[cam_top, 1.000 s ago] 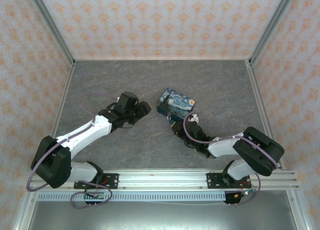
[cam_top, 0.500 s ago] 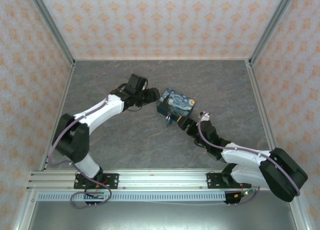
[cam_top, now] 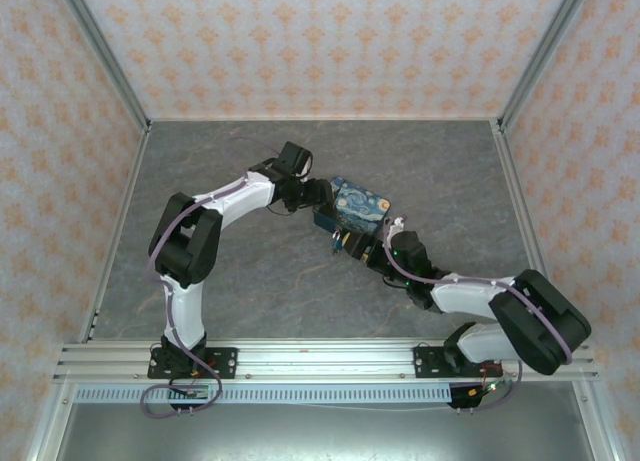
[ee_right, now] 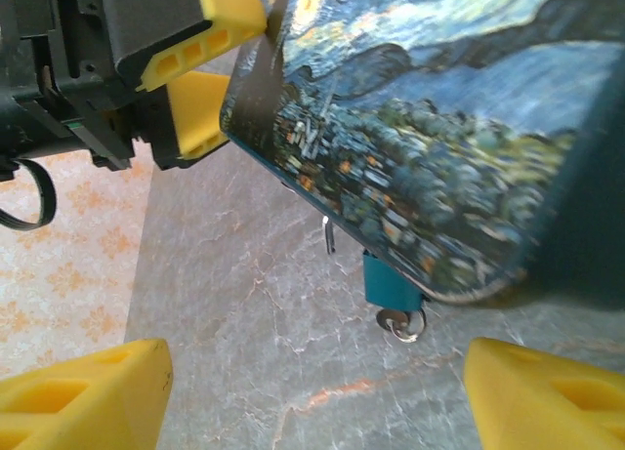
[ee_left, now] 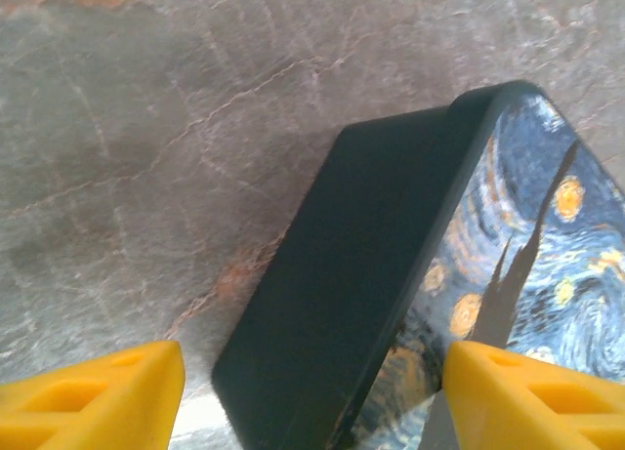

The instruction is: Unlock the padlock with the key

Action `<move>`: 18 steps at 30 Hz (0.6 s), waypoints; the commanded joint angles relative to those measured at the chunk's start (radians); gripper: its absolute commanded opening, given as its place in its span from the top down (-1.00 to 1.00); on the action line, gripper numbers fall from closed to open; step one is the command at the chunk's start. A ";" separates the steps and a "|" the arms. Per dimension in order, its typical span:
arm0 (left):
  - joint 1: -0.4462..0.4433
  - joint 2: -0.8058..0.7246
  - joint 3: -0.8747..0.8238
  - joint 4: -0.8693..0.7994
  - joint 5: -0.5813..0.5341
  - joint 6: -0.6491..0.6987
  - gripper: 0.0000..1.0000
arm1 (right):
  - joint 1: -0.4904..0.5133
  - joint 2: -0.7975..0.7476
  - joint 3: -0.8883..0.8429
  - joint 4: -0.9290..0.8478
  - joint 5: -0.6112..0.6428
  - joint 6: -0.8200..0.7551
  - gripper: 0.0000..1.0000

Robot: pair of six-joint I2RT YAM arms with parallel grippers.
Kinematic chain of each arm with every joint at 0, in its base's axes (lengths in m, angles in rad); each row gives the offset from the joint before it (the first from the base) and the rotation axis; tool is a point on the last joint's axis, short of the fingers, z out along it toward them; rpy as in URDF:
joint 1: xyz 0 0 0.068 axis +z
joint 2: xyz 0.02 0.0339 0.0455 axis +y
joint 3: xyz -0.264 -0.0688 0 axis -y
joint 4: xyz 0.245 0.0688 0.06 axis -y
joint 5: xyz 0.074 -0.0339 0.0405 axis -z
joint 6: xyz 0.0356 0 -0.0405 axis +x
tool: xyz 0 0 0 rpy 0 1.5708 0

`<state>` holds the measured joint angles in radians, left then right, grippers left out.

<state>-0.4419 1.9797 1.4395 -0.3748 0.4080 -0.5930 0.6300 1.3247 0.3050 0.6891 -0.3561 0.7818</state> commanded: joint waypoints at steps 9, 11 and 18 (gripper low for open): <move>0.005 -0.033 -0.152 -0.010 0.002 0.011 -0.41 | -0.114 0.095 0.081 0.079 -0.096 -0.088 -0.56; 0.005 -0.062 -0.211 0.012 0.004 -0.002 -0.41 | -0.143 0.112 0.093 0.083 -0.127 -0.111 -0.56; 0.000 -0.185 -0.413 0.107 0.004 -0.061 -0.41 | -0.221 0.179 0.134 0.132 -0.241 -0.168 -0.56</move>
<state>-0.4366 1.7870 1.1130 -0.1833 0.4347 -0.6361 0.4286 1.4845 0.4091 0.7429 -0.5236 0.6670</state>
